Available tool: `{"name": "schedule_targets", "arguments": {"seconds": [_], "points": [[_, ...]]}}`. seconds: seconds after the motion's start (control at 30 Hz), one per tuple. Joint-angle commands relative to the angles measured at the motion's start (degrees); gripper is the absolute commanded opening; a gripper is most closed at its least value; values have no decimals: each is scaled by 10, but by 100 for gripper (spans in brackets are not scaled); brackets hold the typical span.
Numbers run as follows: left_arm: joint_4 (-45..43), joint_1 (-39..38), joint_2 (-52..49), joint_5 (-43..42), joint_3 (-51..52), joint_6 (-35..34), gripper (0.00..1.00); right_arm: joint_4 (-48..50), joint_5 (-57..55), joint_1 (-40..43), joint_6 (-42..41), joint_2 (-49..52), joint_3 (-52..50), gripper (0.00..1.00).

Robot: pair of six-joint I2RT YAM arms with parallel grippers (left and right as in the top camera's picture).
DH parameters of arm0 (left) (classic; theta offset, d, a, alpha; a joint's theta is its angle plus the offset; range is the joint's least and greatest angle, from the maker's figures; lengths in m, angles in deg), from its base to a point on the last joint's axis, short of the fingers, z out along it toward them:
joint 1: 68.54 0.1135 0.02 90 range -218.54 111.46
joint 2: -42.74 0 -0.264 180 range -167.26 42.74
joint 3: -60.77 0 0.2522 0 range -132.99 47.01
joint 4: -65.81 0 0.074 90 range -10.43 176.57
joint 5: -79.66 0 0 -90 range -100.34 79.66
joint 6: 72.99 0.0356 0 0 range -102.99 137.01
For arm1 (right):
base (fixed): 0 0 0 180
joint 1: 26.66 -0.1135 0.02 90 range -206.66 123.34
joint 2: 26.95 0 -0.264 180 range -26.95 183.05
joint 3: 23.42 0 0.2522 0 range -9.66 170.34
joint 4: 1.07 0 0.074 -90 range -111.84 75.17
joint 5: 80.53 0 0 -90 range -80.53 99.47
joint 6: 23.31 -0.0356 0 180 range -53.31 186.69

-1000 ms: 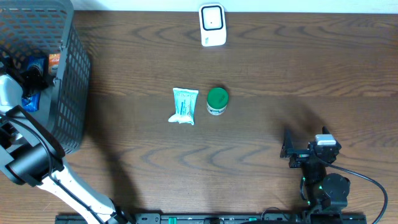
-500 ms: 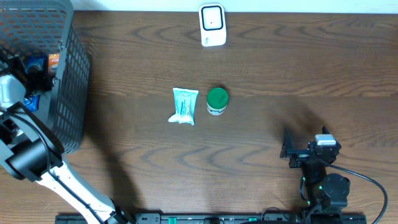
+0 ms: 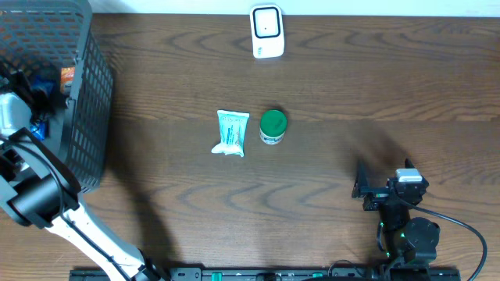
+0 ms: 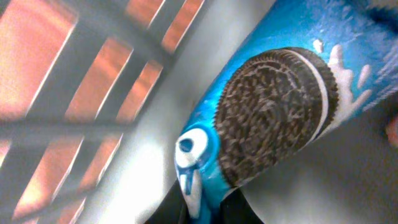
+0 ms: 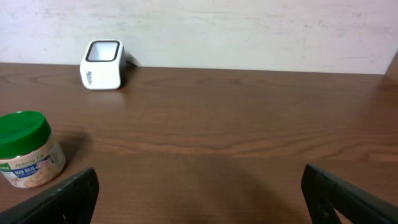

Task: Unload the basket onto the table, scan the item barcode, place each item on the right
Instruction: 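Grasp the blue Oreo pack with the left gripper and lift it, then place the Oreo pack left of the wipes with the left gripper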

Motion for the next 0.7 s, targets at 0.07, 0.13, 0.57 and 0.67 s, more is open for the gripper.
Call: {"name": "schedule_targets", "arguments": {"seconds": [0.07,0.13,0.57,0.67], "points": [[21,5,168,-3,7,-108,7,0,-3,-5,-4,2,-2,99],[26,5,230,-39,7,-125,7,0,-3,-5,-4,2,-2,99],[185,-142,514,-225,9,-226,7,0,-3,-5,-4,2,-2,99],[223,-214,498,-224,24,-214,8,0,-3,-5,-4,2,-2,99]]}}
